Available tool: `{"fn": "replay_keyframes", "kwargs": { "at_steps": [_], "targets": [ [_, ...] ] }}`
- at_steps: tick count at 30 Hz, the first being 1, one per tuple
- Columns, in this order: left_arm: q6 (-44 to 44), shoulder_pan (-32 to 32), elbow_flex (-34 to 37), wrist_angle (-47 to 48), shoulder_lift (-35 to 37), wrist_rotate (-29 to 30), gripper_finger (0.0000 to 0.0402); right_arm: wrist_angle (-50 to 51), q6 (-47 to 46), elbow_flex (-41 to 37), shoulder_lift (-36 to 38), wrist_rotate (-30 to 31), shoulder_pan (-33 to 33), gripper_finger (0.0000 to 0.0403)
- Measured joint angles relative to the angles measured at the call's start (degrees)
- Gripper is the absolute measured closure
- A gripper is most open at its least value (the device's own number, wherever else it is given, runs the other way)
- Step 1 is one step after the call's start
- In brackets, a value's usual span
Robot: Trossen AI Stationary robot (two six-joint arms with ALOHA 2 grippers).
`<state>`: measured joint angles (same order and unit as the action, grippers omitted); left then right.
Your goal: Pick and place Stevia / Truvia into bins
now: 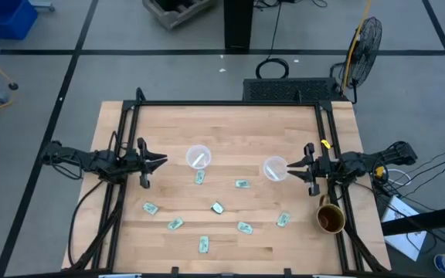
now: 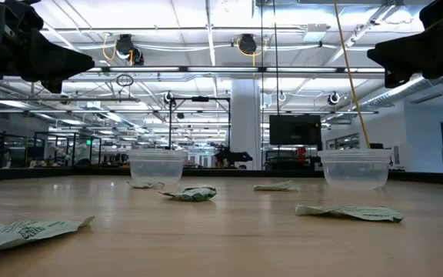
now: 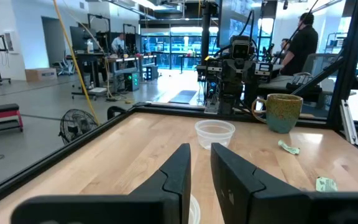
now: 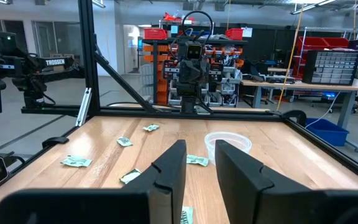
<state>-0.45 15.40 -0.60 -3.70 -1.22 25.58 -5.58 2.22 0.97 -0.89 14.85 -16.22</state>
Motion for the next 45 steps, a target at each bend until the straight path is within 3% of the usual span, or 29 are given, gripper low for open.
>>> {"fn": "replay_keyframes", "kwargs": {
  "at_steps": [37,45],
  "targets": [
    [-0.11,0.0,0.09,-2.91,0.0,0.0,0.0334,-8.29,-1.6,0.0,0.0,0.0,0.0,0.0323],
    [-10.63,0.0,0.09,-6.78,-0.02,0.68,0.0334,-7.47,-4.36,0.0,-0.63,0.0,0.0,0.0323]
  ]
}}
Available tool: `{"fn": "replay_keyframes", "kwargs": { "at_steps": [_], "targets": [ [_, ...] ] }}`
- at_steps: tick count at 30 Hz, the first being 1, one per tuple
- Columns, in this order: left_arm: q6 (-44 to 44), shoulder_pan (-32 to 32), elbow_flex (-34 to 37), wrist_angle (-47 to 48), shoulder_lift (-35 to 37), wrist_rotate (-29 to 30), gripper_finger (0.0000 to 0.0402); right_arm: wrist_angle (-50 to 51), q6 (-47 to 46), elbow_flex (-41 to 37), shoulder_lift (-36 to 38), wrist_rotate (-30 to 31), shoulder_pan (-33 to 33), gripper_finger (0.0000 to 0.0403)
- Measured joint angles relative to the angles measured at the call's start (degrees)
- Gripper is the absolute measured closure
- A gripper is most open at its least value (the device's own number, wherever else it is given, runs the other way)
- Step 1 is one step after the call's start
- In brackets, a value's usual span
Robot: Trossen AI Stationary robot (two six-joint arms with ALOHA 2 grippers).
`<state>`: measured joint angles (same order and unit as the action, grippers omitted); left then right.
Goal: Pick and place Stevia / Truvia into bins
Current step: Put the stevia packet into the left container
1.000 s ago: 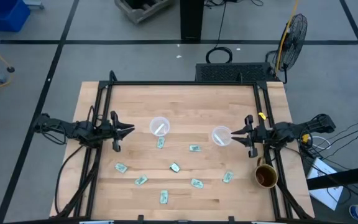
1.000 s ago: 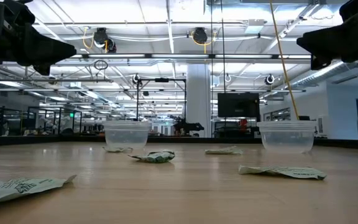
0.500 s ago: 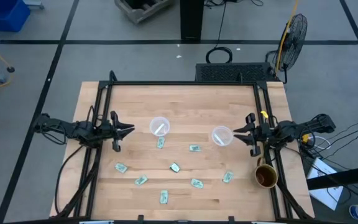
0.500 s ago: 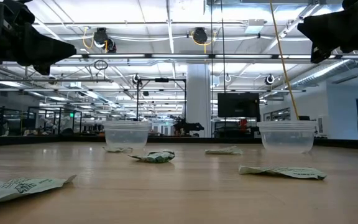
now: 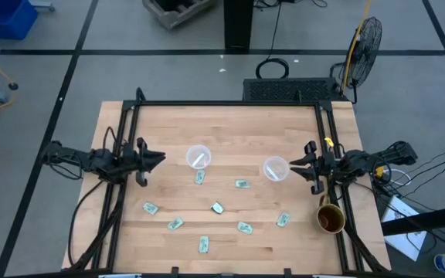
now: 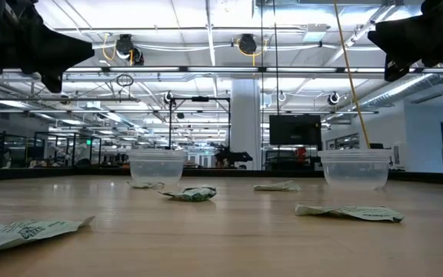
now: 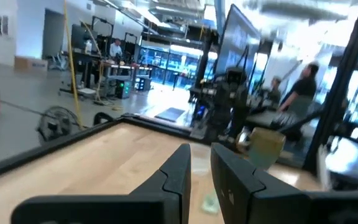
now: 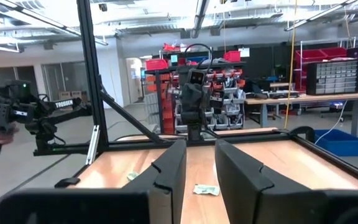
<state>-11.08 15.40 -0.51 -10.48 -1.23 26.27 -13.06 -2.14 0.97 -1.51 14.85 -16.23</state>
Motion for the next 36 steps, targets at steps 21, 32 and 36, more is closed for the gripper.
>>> {"fn": "replay_keyframes", "kwargs": {
  "at_steps": [21,32,36],
  "targets": [
    [-5.96,0.02,-26.51,31.35,-17.51,1.15,0.0335,-11.5,11.84,0.0,-6.05,0.22,0.02,0.0324],
    [-26.04,0.75,-39.05,71.57,-45.9,-26.51,0.0335,-11.55,11.3,0.0,-8.28,0.28,0.02,0.0323],
    [-26.36,2.99,-36.46,70.8,-52.55,-32.2,0.0335,-11.54,12.05,0.0,-8.82,0.28,0.02,0.0323]
  ]
}}
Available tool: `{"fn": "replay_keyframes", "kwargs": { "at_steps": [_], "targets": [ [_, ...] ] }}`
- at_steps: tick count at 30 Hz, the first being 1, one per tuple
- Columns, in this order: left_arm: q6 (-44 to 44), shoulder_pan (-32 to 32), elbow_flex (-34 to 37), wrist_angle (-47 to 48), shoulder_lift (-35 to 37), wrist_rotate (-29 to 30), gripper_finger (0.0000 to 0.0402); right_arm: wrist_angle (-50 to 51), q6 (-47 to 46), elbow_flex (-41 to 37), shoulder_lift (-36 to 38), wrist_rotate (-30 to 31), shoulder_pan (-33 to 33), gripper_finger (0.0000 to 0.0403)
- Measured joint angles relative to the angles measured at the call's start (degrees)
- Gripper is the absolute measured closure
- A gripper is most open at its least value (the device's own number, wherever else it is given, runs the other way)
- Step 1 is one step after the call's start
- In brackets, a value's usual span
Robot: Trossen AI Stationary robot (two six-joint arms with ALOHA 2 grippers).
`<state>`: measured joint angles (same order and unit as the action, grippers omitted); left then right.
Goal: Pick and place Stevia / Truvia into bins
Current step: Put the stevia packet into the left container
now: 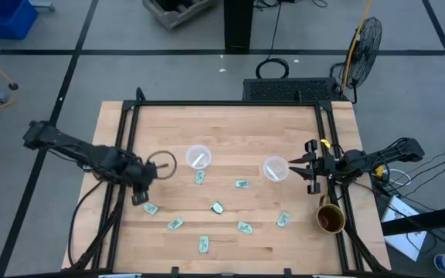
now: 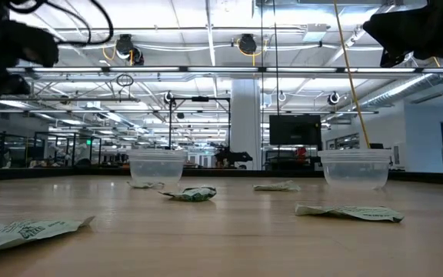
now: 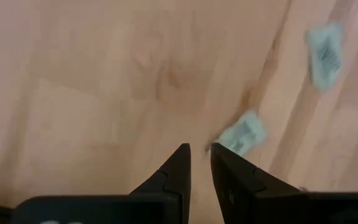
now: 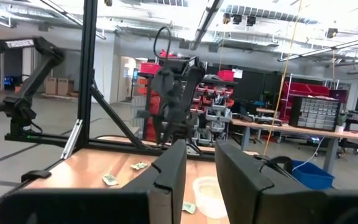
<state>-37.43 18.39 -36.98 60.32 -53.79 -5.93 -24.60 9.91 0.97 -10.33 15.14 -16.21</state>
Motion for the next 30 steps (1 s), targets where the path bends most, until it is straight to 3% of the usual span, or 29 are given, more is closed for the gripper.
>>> {"fn": "replay_keyframes", "kwargs": {
  "at_steps": [7,14,20,30],
  "targets": [
    [-4.78,4.47,3.11,-1.9,-8.69,-0.32,0.0335,0.38,0.2,0.0,-0.13,0.0,0.0,0.0323],
    [-9.75,10.37,5.82,-12.78,-12.72,-5.95,0.0335,1.18,-1.12,0.0,-0.63,0.0,0.0,0.0323],
    [-11.02,14.59,5.84,-14.35,-14.22,0.08,0.0335,1.29,-1.28,0.0,-1.66,0.0,0.0,0.0323],
    [-15.1,18.59,5.86,-17.45,-14.5,2.81,0.0335,1.27,-1.25,0.0,-2.62,0.0,0.0,0.0323]
  ]
}}
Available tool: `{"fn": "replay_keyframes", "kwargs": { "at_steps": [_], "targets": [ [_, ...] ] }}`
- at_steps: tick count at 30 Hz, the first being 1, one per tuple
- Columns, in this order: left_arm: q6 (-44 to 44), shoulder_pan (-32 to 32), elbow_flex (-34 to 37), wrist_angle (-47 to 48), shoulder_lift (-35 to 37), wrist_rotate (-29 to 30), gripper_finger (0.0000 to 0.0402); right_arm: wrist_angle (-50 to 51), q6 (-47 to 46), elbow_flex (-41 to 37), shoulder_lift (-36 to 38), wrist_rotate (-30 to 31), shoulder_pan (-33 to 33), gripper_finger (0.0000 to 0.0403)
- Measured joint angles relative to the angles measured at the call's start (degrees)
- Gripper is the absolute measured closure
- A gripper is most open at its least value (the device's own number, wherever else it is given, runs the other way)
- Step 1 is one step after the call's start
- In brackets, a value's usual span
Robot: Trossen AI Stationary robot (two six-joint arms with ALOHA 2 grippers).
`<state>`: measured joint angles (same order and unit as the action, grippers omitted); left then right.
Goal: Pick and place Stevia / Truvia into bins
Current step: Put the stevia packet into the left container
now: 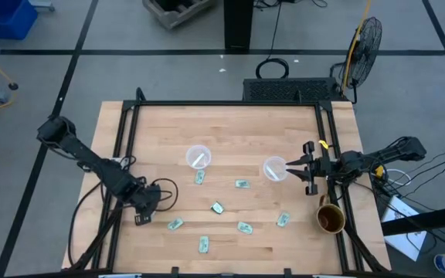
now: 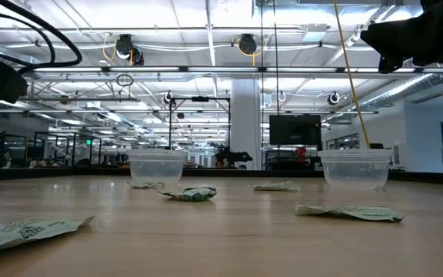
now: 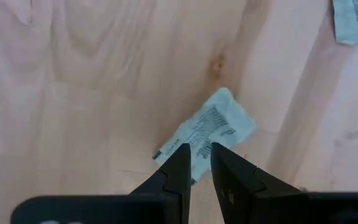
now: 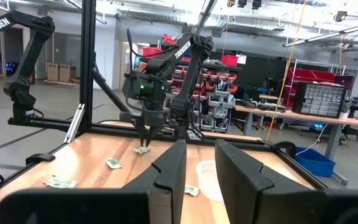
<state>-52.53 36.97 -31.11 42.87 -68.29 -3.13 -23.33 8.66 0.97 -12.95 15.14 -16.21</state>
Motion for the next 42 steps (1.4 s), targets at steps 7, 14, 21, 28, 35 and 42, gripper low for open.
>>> {"fn": "replay_keyframes", "kwargs": {
  "at_steps": [7,14,21,28,35,42],
  "targets": [
    [0.97,1.8,0.02,0.57,0.0,6.1,0.0335,-0.01,0.11,0.0,-0.01,0.0,0.0,0.0323],
    [1.24,1.82,0.02,0.52,0.0,2.8,0.0334,-0.01,0.14,0.0,-0.01,-0.02,0.0,0.0323],
    [1.26,3.18,1.31,0.18,0.0,4.67,0.0334,0.0,0.14,0.0,-0.01,-0.02,0.0,0.0323],
    [-2.21,4.37,6.63,-5.01,0.39,4.89,0.0334,0.0,-0.15,0.0,-0.01,-0.03,0.0,0.0323],
    [4.43,4.37,6.91,-5.74,0.5,4.79,0.0361,-0.19,0.04,0.0,0.02,-0.07,0.0,0.0323],
    [4.79,4.42,6.02,-7.31,0.08,9.6,0.0389,-0.44,0.89,0.0,0.02,-0.07,0.0,0.0323]
  ]
}}
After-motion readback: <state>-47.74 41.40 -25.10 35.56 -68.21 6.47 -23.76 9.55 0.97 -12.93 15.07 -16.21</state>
